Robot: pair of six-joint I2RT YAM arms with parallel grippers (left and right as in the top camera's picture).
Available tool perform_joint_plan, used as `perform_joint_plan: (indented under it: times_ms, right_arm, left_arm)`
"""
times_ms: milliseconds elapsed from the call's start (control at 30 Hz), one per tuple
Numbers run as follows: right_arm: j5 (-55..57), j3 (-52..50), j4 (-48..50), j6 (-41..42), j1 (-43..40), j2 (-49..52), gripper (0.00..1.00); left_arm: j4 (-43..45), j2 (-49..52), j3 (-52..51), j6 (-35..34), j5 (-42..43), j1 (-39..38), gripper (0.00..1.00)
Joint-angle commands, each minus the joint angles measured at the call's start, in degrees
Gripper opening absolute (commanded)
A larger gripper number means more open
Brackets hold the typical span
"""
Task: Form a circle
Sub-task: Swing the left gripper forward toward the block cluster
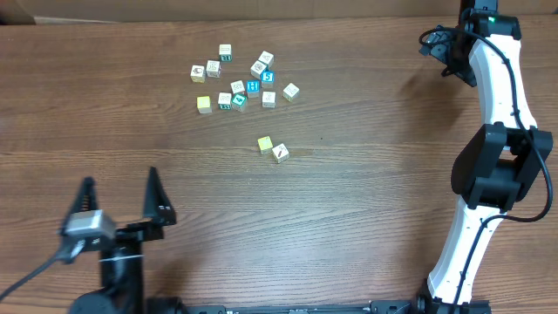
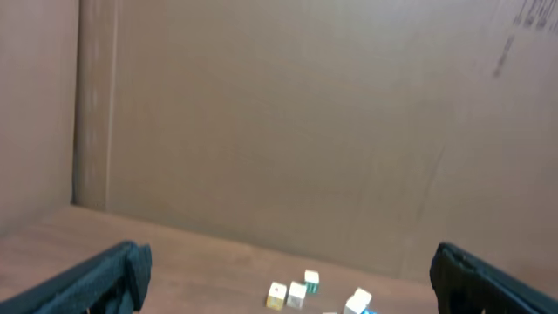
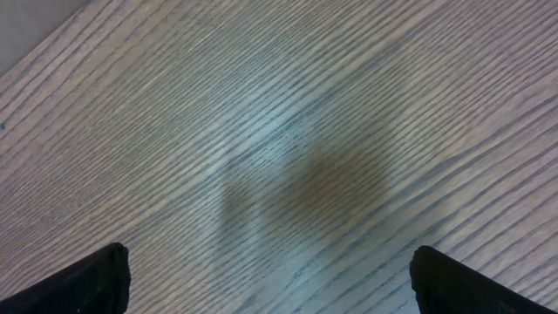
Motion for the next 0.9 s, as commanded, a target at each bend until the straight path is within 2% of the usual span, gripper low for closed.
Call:
perform_joint_plan:
  times_ms: [0,267,533,633,867]
  right_arm:
    - [0.4,0.7,0.1,0.0,0.1,-1.4,1.00]
    - [0.4,0.7,0.1,0.0,0.1,-1.4,1.00]
    - [0.4,0.7,0.1,0.0,0.1,-1.4,1.00]
    - [0.4,0.7,0.1,0.0,0.1,-1.4,1.00]
    - [0.4,0.7,0.1,0.0,0.1,-1.4,1.00]
  left_arm:
    - [-4.7,8.7,12.5,-0.1,0.9,-0.3,1.00]
    - [-25.0,36.5,47.5,3.0,11.7,-0.3,1.00]
    - [-56.2,67.2,86.0,6.2,13.5,-0.3,0.99]
    - [-63.0,75.5,92.4,6.9,13.4,-0.3,0.99]
    - [-63.6,89.3,93.2,6.3,15.2,-0.3,1.00]
